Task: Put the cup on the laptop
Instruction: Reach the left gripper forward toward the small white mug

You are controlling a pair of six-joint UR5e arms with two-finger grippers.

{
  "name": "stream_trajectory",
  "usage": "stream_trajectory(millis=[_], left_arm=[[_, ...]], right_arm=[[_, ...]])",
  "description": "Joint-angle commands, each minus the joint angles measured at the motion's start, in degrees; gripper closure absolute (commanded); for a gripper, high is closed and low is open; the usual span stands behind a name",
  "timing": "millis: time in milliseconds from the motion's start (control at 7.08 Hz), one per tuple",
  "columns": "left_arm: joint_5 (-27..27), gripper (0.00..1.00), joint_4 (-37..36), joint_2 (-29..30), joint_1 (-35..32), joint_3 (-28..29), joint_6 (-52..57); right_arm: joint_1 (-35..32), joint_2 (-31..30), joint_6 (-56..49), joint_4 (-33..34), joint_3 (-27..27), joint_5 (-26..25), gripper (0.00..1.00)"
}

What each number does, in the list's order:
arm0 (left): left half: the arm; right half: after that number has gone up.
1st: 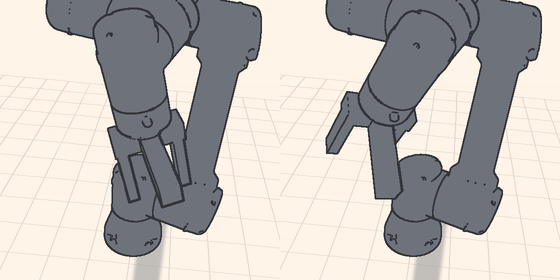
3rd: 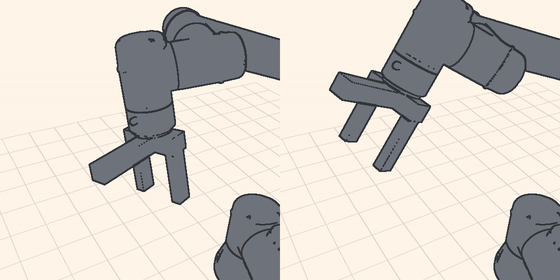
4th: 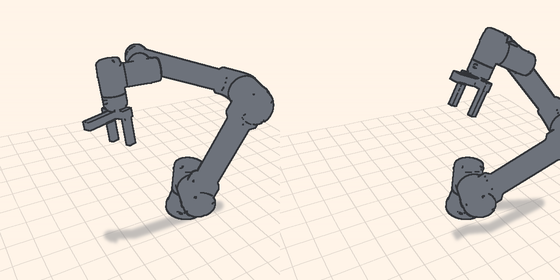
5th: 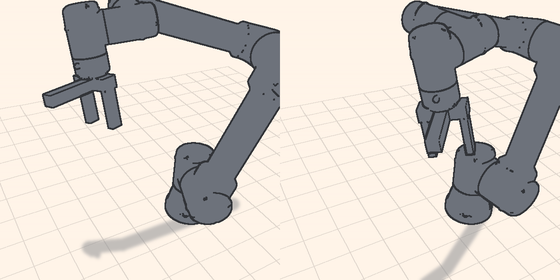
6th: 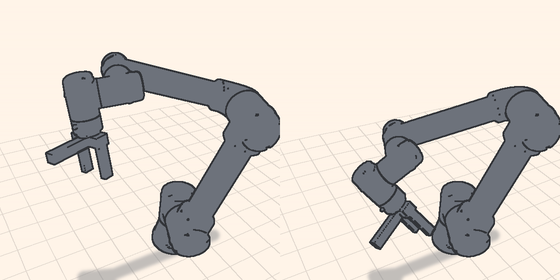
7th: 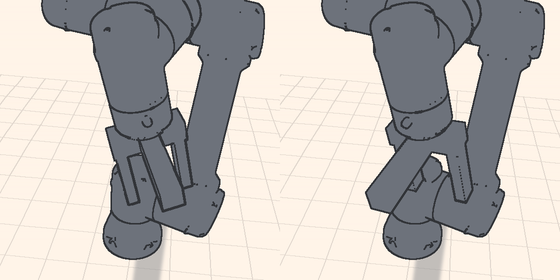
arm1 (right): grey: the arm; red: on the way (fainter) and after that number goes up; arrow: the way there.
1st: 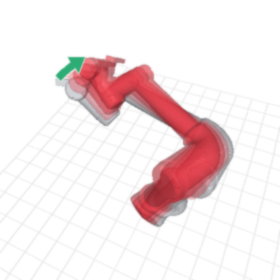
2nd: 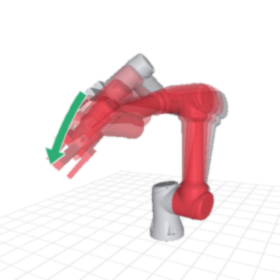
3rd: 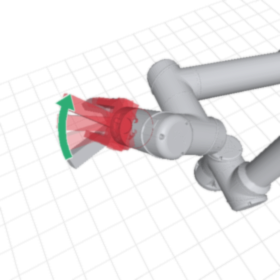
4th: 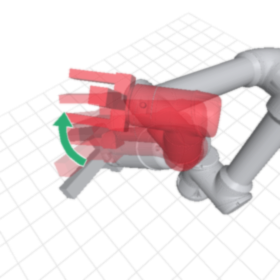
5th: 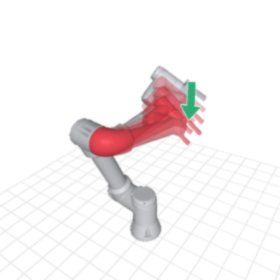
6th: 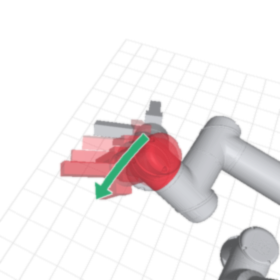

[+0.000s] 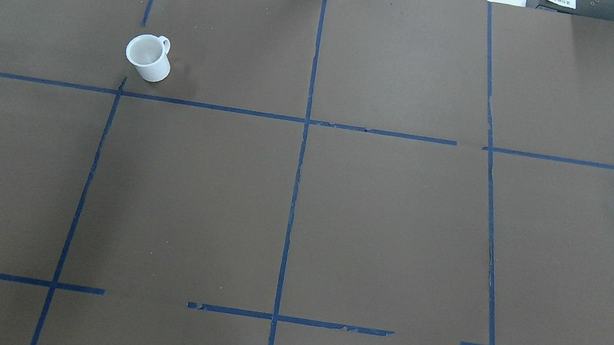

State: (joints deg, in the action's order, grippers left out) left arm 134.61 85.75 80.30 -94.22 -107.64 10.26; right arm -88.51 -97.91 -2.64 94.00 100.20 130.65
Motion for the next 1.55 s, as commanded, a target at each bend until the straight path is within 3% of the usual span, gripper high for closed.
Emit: stream_trajectory(millis=[0,424,565,707,848,989,1130,1272,1413], left_arm=[[6.9,0.0,6.9,0.6,1.9,1.1,-4.6],[7.8,0.0,6.5,17.6,18.3,3.3,-22.8],[7.6,0.0,6.6,24.7,24.6,7.8,-29.0],[2.5,0.0,6.6,34.4,29.2,15.8,-33.4],[-5.7,0.0,11.6,40.8,32.4,23.1,-34.9],[-6.7,0.0,21.3,43.5,33.3,31.2,-36.9],[-6.9,0.01,26.8,50.3,34.9,41.4,-41.3],[-6.9,0.02,27.3,57.3,35.5,49.5,-41.5],[-9.6,0.07,27.4,58.3,36.7,50.8,-41.0]], right_arm=[[0.0,0.0,0.0,0.0,0.0,0.0,0.0],[0.0,0.0,0.0,0.0,0.0,0.0,0.0],[0.0,0.0,0.0,0.0,0.0,0.0,0.0],[0.0,0.0,0.0,0.0,0.0,0.0,0.0],[0.0,0.0,0.0,0.0,0.0,0.0,0.0],[0.0,0.0,0.0,0.0,0.0,0.0,0.0],[0.0,0.0,0.0,0.0,0.0,0.0,0.0],[0.0,0.0,0.0,0.0,0.0,0.0,0.0],[0.0,0.0,0.0,0.0,0.0,0.0,0.0]])
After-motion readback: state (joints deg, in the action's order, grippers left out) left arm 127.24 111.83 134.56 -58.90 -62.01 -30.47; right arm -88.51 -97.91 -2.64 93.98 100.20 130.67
